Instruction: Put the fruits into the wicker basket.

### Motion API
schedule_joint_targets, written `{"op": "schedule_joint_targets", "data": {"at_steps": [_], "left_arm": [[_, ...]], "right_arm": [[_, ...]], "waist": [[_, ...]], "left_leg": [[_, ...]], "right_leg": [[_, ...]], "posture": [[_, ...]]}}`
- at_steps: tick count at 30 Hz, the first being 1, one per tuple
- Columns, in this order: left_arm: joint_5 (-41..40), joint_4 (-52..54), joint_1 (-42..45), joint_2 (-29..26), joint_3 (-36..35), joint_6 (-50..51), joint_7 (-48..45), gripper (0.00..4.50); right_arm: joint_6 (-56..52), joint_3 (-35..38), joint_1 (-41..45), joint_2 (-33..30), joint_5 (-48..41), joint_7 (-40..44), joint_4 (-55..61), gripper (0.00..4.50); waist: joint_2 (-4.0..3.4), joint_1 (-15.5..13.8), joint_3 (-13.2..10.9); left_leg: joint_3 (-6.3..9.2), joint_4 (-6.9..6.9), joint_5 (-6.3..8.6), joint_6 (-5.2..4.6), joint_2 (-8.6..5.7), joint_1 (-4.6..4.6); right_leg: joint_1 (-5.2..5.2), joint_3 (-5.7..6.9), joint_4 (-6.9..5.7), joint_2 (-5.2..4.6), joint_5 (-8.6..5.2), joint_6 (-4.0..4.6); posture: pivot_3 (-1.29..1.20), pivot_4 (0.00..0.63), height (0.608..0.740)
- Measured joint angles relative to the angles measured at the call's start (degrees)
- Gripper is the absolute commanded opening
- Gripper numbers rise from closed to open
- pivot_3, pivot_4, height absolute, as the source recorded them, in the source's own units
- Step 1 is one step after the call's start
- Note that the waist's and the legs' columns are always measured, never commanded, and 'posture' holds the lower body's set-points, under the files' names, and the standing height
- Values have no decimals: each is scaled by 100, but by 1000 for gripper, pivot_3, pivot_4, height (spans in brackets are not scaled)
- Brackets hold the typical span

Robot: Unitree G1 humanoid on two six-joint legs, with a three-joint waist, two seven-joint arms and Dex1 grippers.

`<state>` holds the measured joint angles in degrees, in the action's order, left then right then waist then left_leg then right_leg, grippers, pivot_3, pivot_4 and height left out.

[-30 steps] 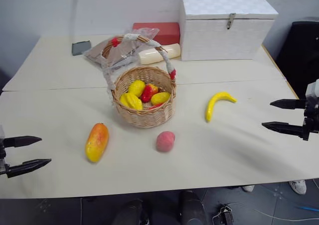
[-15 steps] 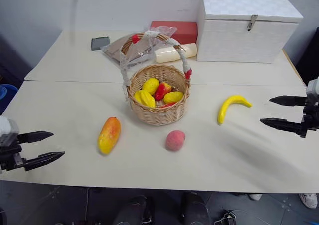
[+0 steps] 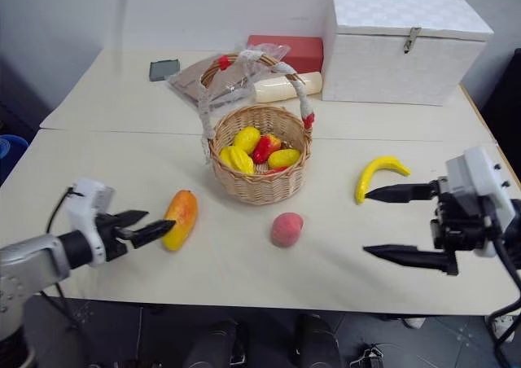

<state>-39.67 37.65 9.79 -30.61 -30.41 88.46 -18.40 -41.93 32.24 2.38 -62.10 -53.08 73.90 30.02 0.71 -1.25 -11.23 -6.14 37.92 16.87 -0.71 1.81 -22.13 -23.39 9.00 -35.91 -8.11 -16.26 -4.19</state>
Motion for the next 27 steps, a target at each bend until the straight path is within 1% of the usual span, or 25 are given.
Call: {"op": "schedule_joint_targets", "data": {"at_steps": [2,3,7,12,13,16,17,18,19,20,21,24,26,27], "left_arm": [[174,-22,328,332,135,250,338,4500],[249,-28,444,373,289,304,480,4500],[596,-284,579,233,824,325,724,4500],[768,-511,810,209,1163,205,733,4500],[803,-541,824,169,1237,159,727,4117],[912,-687,870,97,1358,19,726,3366],[950,-701,870,97,1369,-18,723,2956],[968,-707,870,96,1373,-36,717,2717],[978,-707,870,72,1393,-51,688,2611],[980,-707,870,27,1418,-62,649,2608],[979,-707,860,-63,1479,-116,577,2608],[884,-704,734,-575,1581,-512,57,2608],[671,-661,640,-1099,1509,-996,-620,2608],[538,-635,544,-1465,1377,-1348,-1125,2608]], "right_arm": [[-108,1,66,128,-298,-321,216,4482],[-146,-7,124,182,-455,-468,375,4482],[-260,-6,222,181,-931,-911,643,4482],[-294,-6,305,181,-1048,-1226,693,4482],[-294,-6,306,181,-1057,-1281,703,4500],[-293,-6,305,182,-1158,-1441,799,4500],[-293,-6,298,184,-1173,-1491,827,4500],[-292,-6,291,185,-1177,-1520,829,4500],[-289,-6,271,188,-1177,-1557,830,4500],[-286,-6,254,196,-1176,-1572,830,4500],[-279,-7,226,201,-1174,-1586,830,4500],[-237,-7,150,209,-1166,-1599,826,4500],[-189,-12,121,209,-1155,-1592,820,4500],[-178,-15,116,209,-1152,-1579,813,4500]], "waist": [[15,-32,2],[21,-61,1],[21,-114,2],[21,-177,2],[21,-187,2],[20,-195,2],[21,-194,2],[20,-195,2],[21,-195,2],[21,-194,2],[21,-192,2],[24,-179,0],[29,-153,-3],[29,-137,-4]], "left_leg": [[0,8,3,-3,0,-3],[4,11,4,-4,-2,-8],[0,11,12,-8,-1,-8],[-2,11,12,-9,0,-9],[-1,11,12,-10,0,-8],[0,11,11,-12,0,-8],[0,11,11,-13,0,-9],[0,11,12,-16,0,-9],[0,11,13,-17,-1,-10],[0,11,12,-15,0,-12],[0,10,12,-15,0,-13],[-1,10,13,-12,2,-23],[-6,8,15,-8,8,-26],[-9,8,17,-7,10,-24]], "right_leg": [[1,-1,3,6,2,-2],[1,0,5,4,2,-3],[1,-2,14,5,3,-3],[0,-2,16,2,3,-2],[1,-1,16,0,3,-2],[1,-1,15,-9,4,-1],[1,0,15,-23,5,0],[1,0,16,-24,5,0],[1,1,16,-25,5,-1],[0,2,18,-24,5,-1],[-1,2,19,-24,5,-1],[-11,5,23,-20,5,-1],[-16,5,28,-17,5,1],[-17,4,29,-16,5,1]], "posture": [[0,150,740],[0,150,740],[0,150,740],[0,150,740],[0,150,740],[0,150,740],[0,150,740],[0,150,740],[0,150,740],[0,150,740],[0,150,740],[0,150,740],[0,150,740],[0,150,740]]}}
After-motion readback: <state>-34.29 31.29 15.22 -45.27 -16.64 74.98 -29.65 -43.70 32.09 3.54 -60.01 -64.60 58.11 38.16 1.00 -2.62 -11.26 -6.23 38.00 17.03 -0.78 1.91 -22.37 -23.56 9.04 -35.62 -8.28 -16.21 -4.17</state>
